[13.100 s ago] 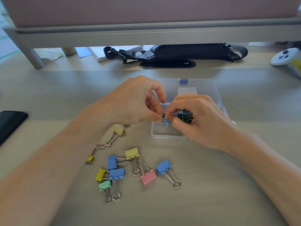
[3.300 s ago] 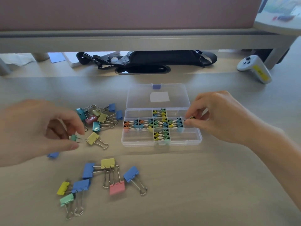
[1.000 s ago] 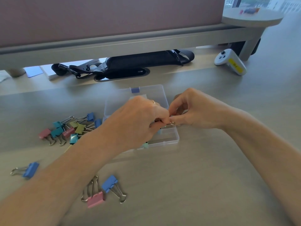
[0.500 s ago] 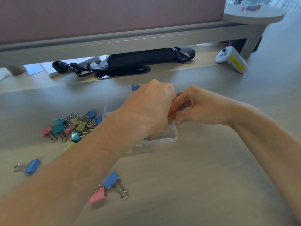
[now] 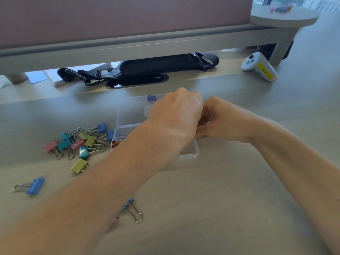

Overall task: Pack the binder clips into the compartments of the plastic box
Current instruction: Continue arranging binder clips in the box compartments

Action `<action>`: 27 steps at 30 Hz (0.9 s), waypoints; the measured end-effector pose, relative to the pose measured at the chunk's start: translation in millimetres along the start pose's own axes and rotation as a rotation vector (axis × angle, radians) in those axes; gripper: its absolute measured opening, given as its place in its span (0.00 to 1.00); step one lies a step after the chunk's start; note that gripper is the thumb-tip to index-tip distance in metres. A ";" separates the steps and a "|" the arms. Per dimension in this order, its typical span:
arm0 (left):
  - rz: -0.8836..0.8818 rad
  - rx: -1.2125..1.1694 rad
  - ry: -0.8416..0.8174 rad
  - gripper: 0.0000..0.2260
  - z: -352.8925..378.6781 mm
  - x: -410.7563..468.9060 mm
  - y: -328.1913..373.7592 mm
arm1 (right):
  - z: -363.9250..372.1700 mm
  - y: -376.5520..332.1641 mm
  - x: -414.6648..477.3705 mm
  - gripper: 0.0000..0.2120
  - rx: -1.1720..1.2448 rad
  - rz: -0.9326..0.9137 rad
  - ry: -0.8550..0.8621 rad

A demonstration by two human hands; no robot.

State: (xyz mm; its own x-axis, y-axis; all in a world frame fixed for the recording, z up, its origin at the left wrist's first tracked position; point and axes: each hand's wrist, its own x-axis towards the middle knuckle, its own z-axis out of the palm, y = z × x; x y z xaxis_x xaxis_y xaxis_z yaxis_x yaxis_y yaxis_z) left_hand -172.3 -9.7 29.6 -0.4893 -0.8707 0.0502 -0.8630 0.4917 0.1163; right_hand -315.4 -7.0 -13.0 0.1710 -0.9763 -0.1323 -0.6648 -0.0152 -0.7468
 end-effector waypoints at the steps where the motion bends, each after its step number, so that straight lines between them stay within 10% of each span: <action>1: 0.000 -0.005 0.012 0.18 1.1 -0.1 -1.1 | 0.4 -0.3 -0.1 0.08 0.016 0.003 -0.008; 17: 0.101 0.110 0.116 0.08 19.1 -2.0 0.8 | -0.2 0.0 -1.2 0.18 -0.013 0.012 0.005; 27: 0.367 -0.120 0.067 0.09 24.3 -13.4 -63.0 | 2.8 2.7 4.2 0.01 -0.194 -0.011 0.046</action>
State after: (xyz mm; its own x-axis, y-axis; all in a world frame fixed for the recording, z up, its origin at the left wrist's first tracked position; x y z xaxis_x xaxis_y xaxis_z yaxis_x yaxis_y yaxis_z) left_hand -114.4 -28.7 -2.4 -0.7500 -0.6382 0.1738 -0.6094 0.7689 0.1936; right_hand -314.4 -10.6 -17.4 0.1485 -0.9847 -0.0915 -0.7917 -0.0630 -0.6077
